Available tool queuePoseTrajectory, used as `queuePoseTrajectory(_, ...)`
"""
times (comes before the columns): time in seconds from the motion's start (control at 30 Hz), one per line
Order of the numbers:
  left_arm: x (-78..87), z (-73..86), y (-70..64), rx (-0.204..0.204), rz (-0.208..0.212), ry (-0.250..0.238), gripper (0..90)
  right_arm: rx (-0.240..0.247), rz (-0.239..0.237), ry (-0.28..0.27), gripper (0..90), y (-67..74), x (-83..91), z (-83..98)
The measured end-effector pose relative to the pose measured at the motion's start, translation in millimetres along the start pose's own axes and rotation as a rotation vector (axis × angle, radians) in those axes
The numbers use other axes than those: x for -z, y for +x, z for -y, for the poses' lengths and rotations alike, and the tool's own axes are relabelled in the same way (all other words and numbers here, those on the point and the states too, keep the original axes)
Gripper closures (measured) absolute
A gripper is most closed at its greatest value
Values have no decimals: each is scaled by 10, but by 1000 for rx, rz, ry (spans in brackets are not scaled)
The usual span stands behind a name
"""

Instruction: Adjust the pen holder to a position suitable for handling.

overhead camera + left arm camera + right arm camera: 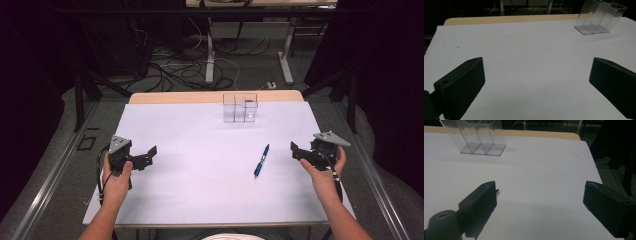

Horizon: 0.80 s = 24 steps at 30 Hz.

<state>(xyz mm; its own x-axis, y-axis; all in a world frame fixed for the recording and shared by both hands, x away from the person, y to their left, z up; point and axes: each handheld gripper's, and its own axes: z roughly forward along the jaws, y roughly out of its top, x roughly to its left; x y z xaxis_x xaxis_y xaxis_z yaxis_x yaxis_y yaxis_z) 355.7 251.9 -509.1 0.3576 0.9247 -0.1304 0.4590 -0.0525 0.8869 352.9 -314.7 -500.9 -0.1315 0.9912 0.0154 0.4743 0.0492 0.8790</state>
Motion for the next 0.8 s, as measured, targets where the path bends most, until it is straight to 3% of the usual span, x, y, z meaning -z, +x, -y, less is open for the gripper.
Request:
queuePoseTrajectory(0.13,10,-7,5,4,-12,6,2,-1,-13,17,150,39,-24,-23)
queuePoseTrajectory(0.17,12,-11,4,4,-15,6,1,12,-17,46,159,66,-27,-61)
queuePoseTrajectory(0.3,17,-10,-3,2,-22,17,1,27,-40,31,212,123,-73,-120)
queuePoseTrajectory(0.6,19,-6,4,5,-27,18,2,64,-89,20,289,362,-217,-529)
queuePoseTrajectory(0.8,10,0,15,10,-28,20,2,83,-111,42,409,456,-327,-794)
